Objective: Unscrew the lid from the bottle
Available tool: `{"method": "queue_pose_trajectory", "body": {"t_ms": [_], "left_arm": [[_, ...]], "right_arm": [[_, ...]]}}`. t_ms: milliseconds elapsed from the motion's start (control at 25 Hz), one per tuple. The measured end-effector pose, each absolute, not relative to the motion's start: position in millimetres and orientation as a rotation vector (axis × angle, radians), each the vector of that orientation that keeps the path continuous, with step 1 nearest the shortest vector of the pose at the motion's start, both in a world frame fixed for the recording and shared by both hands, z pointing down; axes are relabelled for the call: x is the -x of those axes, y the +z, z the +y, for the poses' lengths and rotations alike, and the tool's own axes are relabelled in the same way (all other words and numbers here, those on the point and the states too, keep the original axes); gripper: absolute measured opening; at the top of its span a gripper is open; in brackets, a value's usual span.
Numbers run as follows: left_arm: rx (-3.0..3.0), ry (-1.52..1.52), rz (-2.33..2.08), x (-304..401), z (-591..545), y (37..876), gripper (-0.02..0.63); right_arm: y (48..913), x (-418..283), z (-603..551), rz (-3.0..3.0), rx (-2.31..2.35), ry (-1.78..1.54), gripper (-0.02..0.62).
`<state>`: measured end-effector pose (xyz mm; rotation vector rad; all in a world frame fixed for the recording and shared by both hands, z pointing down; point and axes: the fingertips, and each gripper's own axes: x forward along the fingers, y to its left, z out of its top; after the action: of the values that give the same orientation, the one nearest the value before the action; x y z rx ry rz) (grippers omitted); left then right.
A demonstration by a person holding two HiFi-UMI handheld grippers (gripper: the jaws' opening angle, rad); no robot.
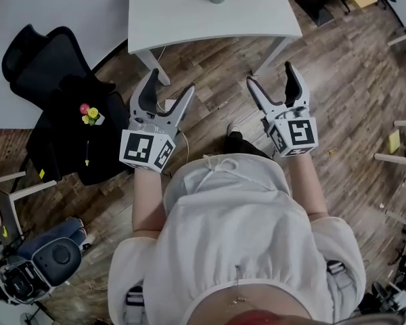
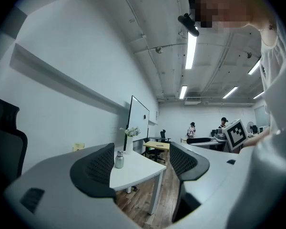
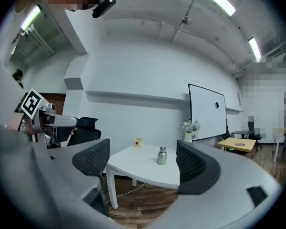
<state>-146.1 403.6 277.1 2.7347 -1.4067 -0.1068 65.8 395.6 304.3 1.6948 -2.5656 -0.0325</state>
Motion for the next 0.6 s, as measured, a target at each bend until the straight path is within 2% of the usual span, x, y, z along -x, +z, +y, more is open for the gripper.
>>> {"method": "queue_pose_trajectory", "body": {"t_ms": [240,600], "left_arm": [[-2.700,-0.071,-1.469,135,357,292,0.359],[-2.635,-0.046,-1.607,85,230,287,0.359]], "right_arm": [[319,-73,338,-2.628,-1.602,-0.023,0.433],[321,-117,191,-2.713,-1.426,0.028,0.411]]}}
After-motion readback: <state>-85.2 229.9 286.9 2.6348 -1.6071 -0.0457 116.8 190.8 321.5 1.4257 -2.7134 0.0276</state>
